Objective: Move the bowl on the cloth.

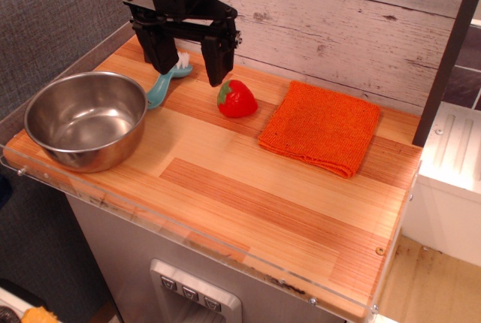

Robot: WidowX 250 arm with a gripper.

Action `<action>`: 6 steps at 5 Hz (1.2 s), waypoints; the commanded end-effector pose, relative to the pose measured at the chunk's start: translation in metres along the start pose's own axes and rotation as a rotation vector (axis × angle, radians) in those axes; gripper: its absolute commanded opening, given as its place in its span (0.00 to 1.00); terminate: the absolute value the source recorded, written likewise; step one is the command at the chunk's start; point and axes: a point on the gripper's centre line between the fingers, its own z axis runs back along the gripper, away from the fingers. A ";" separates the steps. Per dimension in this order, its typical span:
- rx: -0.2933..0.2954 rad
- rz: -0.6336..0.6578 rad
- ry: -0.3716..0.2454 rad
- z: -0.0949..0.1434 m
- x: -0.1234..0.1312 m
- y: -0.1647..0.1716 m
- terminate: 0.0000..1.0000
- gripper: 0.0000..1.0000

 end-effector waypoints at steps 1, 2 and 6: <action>0.000 0.000 0.000 0.000 0.000 0.000 0.00 1.00; -0.023 0.054 0.012 -0.004 -0.009 0.019 0.00 1.00; 0.133 -0.002 0.073 -0.029 -0.040 0.053 0.00 1.00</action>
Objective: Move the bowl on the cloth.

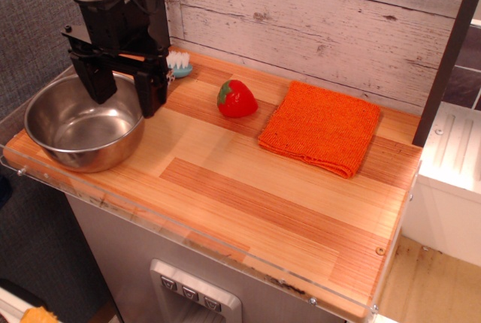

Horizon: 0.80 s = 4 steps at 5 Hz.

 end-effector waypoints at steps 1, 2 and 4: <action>0.068 0.033 -0.028 -0.023 -0.002 0.005 0.00 1.00; 0.068 0.042 -0.032 -0.032 -0.003 0.006 0.00 1.00; 0.036 0.076 -0.030 -0.048 -0.007 0.010 0.00 1.00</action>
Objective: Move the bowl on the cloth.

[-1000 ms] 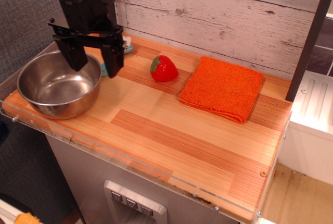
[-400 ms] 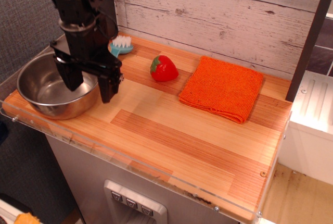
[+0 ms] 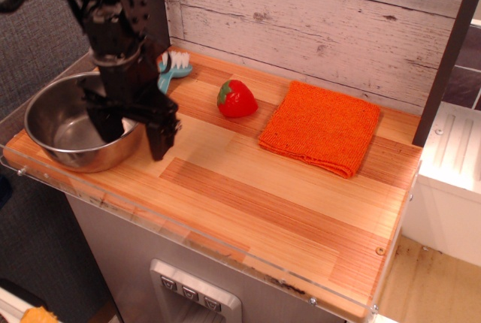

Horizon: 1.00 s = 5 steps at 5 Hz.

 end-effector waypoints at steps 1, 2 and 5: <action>-0.008 0.012 -0.009 0.000 0.003 0.003 0.00 1.00; -0.033 0.011 -0.019 -0.001 0.002 0.005 0.00 0.00; -0.039 0.002 -0.017 0.000 0.000 0.008 0.00 0.00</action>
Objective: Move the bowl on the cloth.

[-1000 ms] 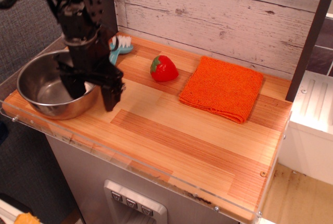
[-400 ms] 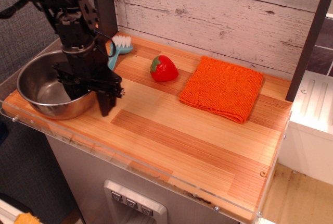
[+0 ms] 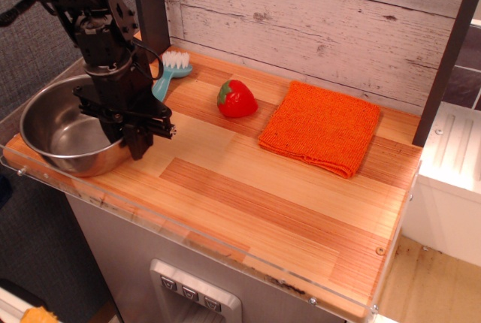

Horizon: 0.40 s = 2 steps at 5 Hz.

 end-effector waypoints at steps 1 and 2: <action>0.005 0.015 -0.019 0.012 -0.001 0.010 0.00 0.00; 0.038 -0.001 -0.049 0.040 -0.004 0.010 0.00 0.00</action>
